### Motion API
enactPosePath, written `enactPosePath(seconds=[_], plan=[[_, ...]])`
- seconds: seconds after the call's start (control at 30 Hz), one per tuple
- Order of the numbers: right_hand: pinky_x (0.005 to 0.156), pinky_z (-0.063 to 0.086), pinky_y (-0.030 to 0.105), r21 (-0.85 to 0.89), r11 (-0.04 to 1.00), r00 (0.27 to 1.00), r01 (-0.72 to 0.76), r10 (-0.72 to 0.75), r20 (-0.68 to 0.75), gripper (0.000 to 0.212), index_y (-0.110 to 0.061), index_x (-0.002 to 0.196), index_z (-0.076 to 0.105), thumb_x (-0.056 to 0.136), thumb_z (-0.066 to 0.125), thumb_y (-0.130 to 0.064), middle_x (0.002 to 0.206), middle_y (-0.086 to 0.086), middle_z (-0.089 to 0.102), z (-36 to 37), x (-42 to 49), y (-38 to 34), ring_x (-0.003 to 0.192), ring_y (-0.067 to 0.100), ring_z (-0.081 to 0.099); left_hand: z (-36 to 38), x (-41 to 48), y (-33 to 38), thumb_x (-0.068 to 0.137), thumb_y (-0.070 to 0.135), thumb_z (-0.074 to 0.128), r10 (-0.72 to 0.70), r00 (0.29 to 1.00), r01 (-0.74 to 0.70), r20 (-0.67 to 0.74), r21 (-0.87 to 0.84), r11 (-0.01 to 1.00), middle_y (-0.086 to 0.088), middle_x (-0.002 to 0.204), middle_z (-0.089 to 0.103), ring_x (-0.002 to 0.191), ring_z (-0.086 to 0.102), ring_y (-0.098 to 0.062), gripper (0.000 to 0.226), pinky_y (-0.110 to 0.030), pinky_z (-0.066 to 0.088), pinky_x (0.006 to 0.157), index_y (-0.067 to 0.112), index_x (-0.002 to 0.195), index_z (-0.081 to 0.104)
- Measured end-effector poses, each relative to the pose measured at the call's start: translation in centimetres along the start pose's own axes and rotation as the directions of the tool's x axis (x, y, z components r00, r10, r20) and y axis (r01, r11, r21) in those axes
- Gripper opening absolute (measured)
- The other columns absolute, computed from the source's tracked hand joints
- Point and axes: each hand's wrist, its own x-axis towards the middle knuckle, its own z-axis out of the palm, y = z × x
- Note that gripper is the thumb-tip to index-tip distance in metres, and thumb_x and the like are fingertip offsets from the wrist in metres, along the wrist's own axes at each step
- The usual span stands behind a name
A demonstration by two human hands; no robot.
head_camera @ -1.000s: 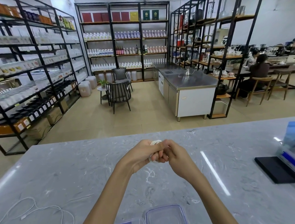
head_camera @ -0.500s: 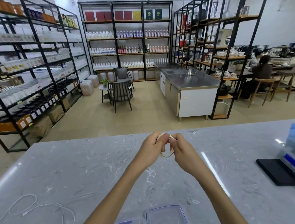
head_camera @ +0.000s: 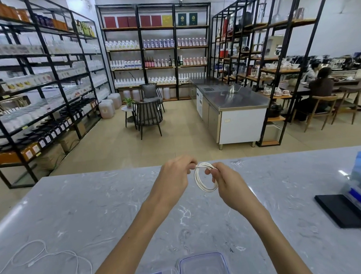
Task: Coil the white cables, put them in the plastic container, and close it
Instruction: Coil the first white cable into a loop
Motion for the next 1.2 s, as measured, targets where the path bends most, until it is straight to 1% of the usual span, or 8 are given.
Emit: enactPosePath(seconds=[0.13,0.37,0.47,0.57,0.63,0.87,1.1,1.2], plan=[[0.050,0.034,0.016,0.069,0.997,1.000,0.020,-0.020,-0.011,0.028,-0.024,0.098,0.059,0.104,0.032,-0.028,0.076,-0.010,0.052,-1.0,-0.2,-0.4,0.056,0.004,0.045,0.3,-0.5,-0.2,0.088,-0.014,0.052,0.053,0.988,-0.069,-0.148,-0.105,0.992,0.000,0.084,0.069,0.069,0.058,-0.005,0.027,-0.024,0.053,0.067,0.008,0.093,0.067],[0.054,0.033,0.021,0.042,0.999,0.989,0.033,-0.027,-0.148,0.026,-0.022,0.092,0.057,0.103,0.035,-0.016,0.075,-0.008,0.053,-0.6,-0.3,-1.0,0.064,0.005,0.047,1.6,-2.2,0.9,0.093,0.009,0.059,-0.314,0.942,0.229,-0.115,-0.462,0.857,0.003,0.070,0.068,0.064,0.067,-0.012,0.021,-0.034,0.058,0.064,0.027,0.082,0.057],[0.058,0.035,0.022,0.036,0.999,0.984,0.025,-0.019,-0.176,0.023,-0.024,0.090,0.053,0.102,0.035,-0.017,0.077,-0.007,0.054,0.2,-0.2,-1.3,0.070,0.005,0.050,2.4,-2.9,1.1,0.096,0.024,0.057,-0.377,0.926,0.363,0.031,-0.353,0.862,0.007,0.072,0.070,0.065,0.064,-0.006,0.005,-0.035,0.055,0.065,0.026,0.094,0.053],[0.055,0.031,0.016,0.003,1.000,0.991,0.017,-0.016,-0.130,0.023,-0.023,0.096,0.056,0.101,0.035,-0.017,0.078,-0.012,0.054,1.1,-0.4,-1.5,0.070,0.001,0.051,2.4,-2.9,1.1,0.098,0.046,0.045,-0.403,0.911,0.408,0.083,-0.313,0.858,0.013,0.091,0.069,0.078,0.060,0.003,0.028,-0.017,0.044,0.065,0.029,0.121,0.046],[0.055,0.032,0.014,0.014,1.000,0.994,0.028,-0.027,-0.105,0.024,-0.023,0.099,0.059,0.101,0.035,-0.019,0.078,-0.015,0.054,1.5,-0.6,-1.7,0.067,0.000,0.051,2.5,-2.5,1.2,0.098,0.046,0.044,-0.413,0.909,0.406,0.059,-0.357,0.842,0.010,0.095,0.065,0.085,0.062,-0.006,0.036,-0.026,0.051,0.074,0.027,0.128,0.049],[0.050,0.046,0.020,0.229,0.968,0.993,0.099,-0.082,-0.082,0.024,-0.031,0.091,0.068,0.100,0.048,-0.024,0.072,-0.013,0.067,0.5,-0.8,-2.3,0.052,0.007,0.056,2.9,-2.8,1.6,0.103,0.011,0.042,-0.237,0.951,0.188,-0.198,-0.239,0.953,0.007,0.092,0.061,0.085,0.053,-0.002,0.024,-0.011,0.038,0.070,0.016,0.101,0.065],[0.052,0.034,0.011,0.486,0.871,0.997,0.065,-0.035,-0.071,0.024,-0.023,0.085,0.076,0.097,0.055,-0.017,0.074,0.012,0.070,-0.7,-0.3,-2.1,0.051,0.008,0.044,2.0,-1.8,2.0,0.100,0.007,0.045,-0.142,0.972,0.126,-0.189,-0.092,0.988,0.003,0.085,0.055,0.071,0.046,-0.011,0.020,-0.019,0.031,0.061,0.010,0.095,0.065],[0.053,0.034,0.008,0.498,0.865,0.998,0.055,-0.029,-0.061,0.023,-0.019,0.088,0.077,0.096,0.056,-0.014,0.060,-0.006,0.064,-0.8,-0.4,-1.9,0.051,0.001,0.045,1.4,-1.5,1.8,0.098,0.005,0.047,-0.102,0.985,0.099,-0.139,-0.027,0.995,0.000,0.079,0.054,0.069,0.044,-0.017,0.019,-0.025,0.027,0.061,0.007,0.090,0.064]])
